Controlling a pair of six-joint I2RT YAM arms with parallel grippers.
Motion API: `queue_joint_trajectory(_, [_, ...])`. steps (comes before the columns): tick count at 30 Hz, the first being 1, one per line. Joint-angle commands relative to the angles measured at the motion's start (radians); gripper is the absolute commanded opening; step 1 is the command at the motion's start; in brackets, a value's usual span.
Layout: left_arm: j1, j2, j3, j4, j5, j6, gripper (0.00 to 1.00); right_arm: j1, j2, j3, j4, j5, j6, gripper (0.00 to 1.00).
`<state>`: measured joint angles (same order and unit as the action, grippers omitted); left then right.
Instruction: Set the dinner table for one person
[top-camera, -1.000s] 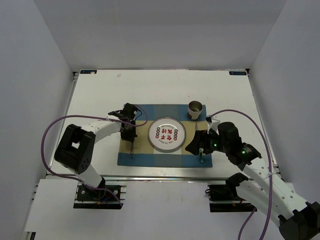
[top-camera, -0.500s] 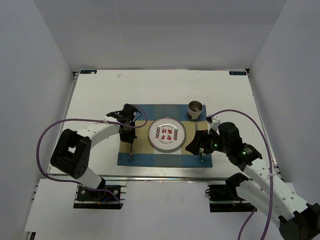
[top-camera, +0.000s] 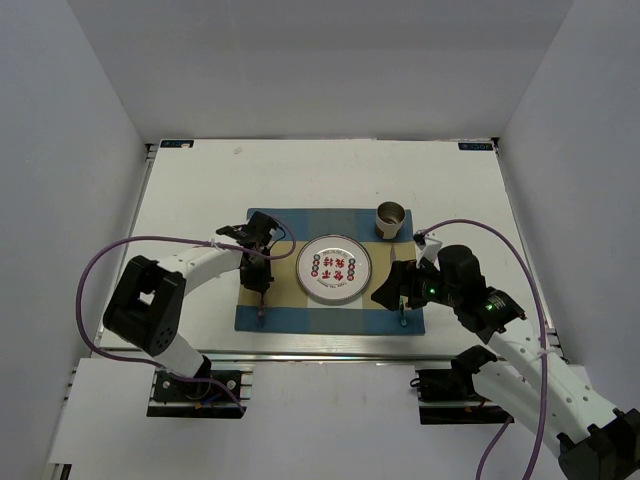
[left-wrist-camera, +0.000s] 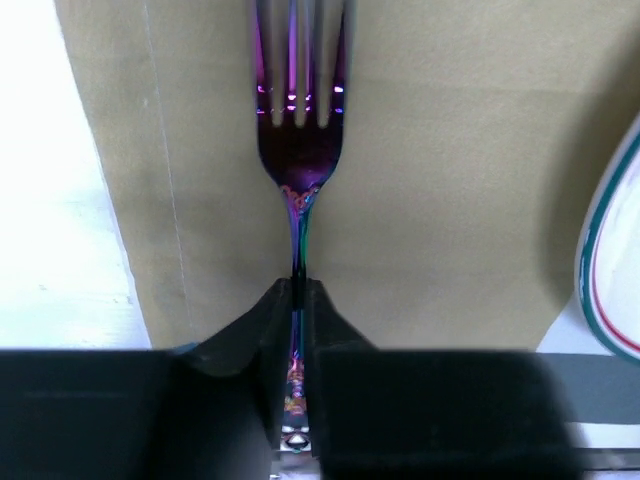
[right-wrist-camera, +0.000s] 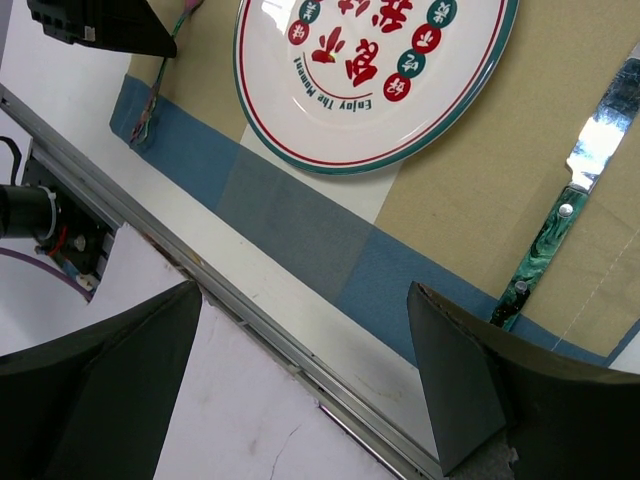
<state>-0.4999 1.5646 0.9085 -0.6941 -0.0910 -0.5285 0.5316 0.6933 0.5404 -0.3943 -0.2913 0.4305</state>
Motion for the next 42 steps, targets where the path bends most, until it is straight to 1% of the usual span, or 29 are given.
queue_joint_trajectory(1, [-0.005, -0.009, -0.005, -0.005, -0.024, -0.014, 0.25, 0.002, -0.012, -0.003, 0.009, -0.014, -0.003, 0.89])
queue_joint_trajectory(3, [-0.005, -0.012, 0.0, -0.018, -0.039, -0.022, 0.33, 0.002, -0.015, 0.001, 0.005, -0.011, -0.004, 0.89])
queue_joint_trajectory(4, [-0.014, -0.02, 0.004, -0.025, -0.044, -0.027, 0.4, 0.004, -0.014, 0.004, -0.001, -0.009, -0.007, 0.89])
queue_joint_trajectory(7, [-0.014, -0.064, 0.016, -0.041, -0.064, -0.036, 0.48, 0.004, -0.018, 0.024, -0.017, 0.006, -0.009, 0.89])
queue_joint_trajectory(8, [-0.014, -0.081, 0.021, -0.047, -0.069, -0.041, 0.54, 0.004, -0.017, 0.032, -0.032, 0.012, -0.013, 0.89])
queue_joint_trajectory(9, [-0.014, -0.121, 0.029, -0.059, -0.07, -0.042, 0.69, 0.004, -0.021, 0.055, -0.043, 0.036, -0.015, 0.89])
queue_joint_trajectory(10, [-0.014, -0.145, 0.044, -0.065, -0.069, -0.044, 0.98, 0.002, -0.023, 0.068, -0.058, 0.055, -0.018, 0.89])
queue_joint_trajectory(11, [-0.014, -0.175, 0.053, -0.076, -0.072, -0.048, 0.98, 0.004, -0.025, 0.085, -0.099, 0.079, -0.024, 0.89])
queue_joint_trajectory(12, [-0.014, -0.204, 0.062, -0.09, -0.072, -0.05, 0.98, 0.002, -0.023, 0.14, -0.13, 0.151, -0.027, 0.89])
queue_joint_trajectory(13, [-0.014, -0.275, 0.069, -0.094, -0.073, -0.051, 0.98, 0.001, -0.02, 0.176, -0.174, 0.194, -0.026, 0.89])
queue_joint_trajectory(14, [-0.014, -0.317, 0.085, -0.102, -0.076, -0.057, 0.98, 0.002, -0.017, 0.212, -0.258, 0.242, -0.024, 0.89])
queue_joint_trajectory(15, [-0.014, -0.358, 0.09, -0.114, -0.088, -0.059, 0.98, 0.004, -0.018, 0.287, -0.296, 0.344, -0.021, 0.89])
queue_joint_trajectory(16, [-0.014, -0.444, 0.095, -0.119, -0.099, -0.062, 0.98, 0.002, -0.02, 0.323, -0.329, 0.387, -0.013, 0.89])
queue_joint_trajectory(17, [-0.014, -0.489, 0.102, -0.128, -0.111, -0.068, 0.98, 0.004, -0.024, 0.358, -0.36, 0.424, -0.009, 0.89])
queue_joint_trajectory(18, [-0.014, -0.53, 0.108, -0.149, -0.143, -0.071, 0.98, 0.001, -0.038, 0.389, -0.4, 0.46, -0.003, 0.89])
queue_joint_trajectory(19, [-0.014, -0.61, 0.112, -0.157, -0.159, -0.071, 0.98, 0.004, -0.043, 0.444, -0.417, 0.463, -0.004, 0.89])
queue_joint_trajectory(22, [-0.005, -0.713, 0.154, -0.229, -0.21, -0.058, 0.98, 0.002, -0.046, 0.571, -0.509, 0.489, -0.022, 0.89])
queue_joint_trajectory(23, [0.006, -0.724, 0.174, -0.255, -0.228, -0.056, 0.98, 0.001, -0.041, 0.607, -0.535, 0.503, -0.029, 0.89])
queue_joint_trajectory(24, [0.006, -0.733, 0.216, -0.319, -0.246, -0.054, 0.98, -0.001, -0.031, 0.644, -0.599, 0.547, -0.039, 0.89])
queue_joint_trajectory(25, [0.006, -0.742, 0.236, -0.349, -0.291, -0.054, 0.98, -0.001, -0.025, 0.714, -0.63, 0.572, -0.048, 0.89])
queue_joint_trajectory(26, [0.006, -0.758, 0.257, -0.411, -0.317, -0.054, 0.98, -0.002, -0.017, 0.745, -0.659, 0.631, -0.056, 0.89])
queue_joint_trajectory(29, [0.006, -0.805, 0.316, -0.508, -0.42, -0.057, 0.98, 0.005, -0.035, 0.822, -0.738, 0.728, -0.065, 0.89])
queue_joint_trajectory(31, [0.006, -0.83, 0.354, -0.55, -0.502, -0.073, 0.98, 0.007, -0.055, 0.839, -0.752, 0.728, -0.082, 0.89])
queue_joint_trajectory(32, [0.006, -0.854, 0.369, -0.591, -0.527, -0.085, 0.98, 0.007, -0.064, 0.855, -0.759, 0.733, -0.091, 0.89])
queue_joint_trajectory(34, [0.006, -0.882, 0.421, -0.614, -0.573, -0.1, 0.98, 0.011, -0.067, 0.877, -0.796, 0.753, -0.088, 0.89])
queue_joint_trajectory(36, [0.006, -0.917, 0.464, -0.651, -0.596, -0.11, 0.98, 0.015, -0.075, 0.908, -0.811, 0.765, -0.088, 0.89])
queue_joint_trajectory(37, [0.006, -0.926, 0.508, -0.662, -0.602, -0.114, 0.98, 0.016, -0.08, 0.912, -0.818, 0.765, -0.098, 0.89])
queue_joint_trajectory(40, [0.006, -0.963, 0.579, -0.691, -0.625, -0.108, 0.98, 0.019, -0.113, 0.909, -0.807, 0.79, -0.105, 0.89])
queue_joint_trajectory(42, [0.006, -0.977, 0.601, -0.708, -0.636, -0.105, 0.98, 0.021, -0.115, 0.905, -0.801, 0.799, -0.104, 0.89])
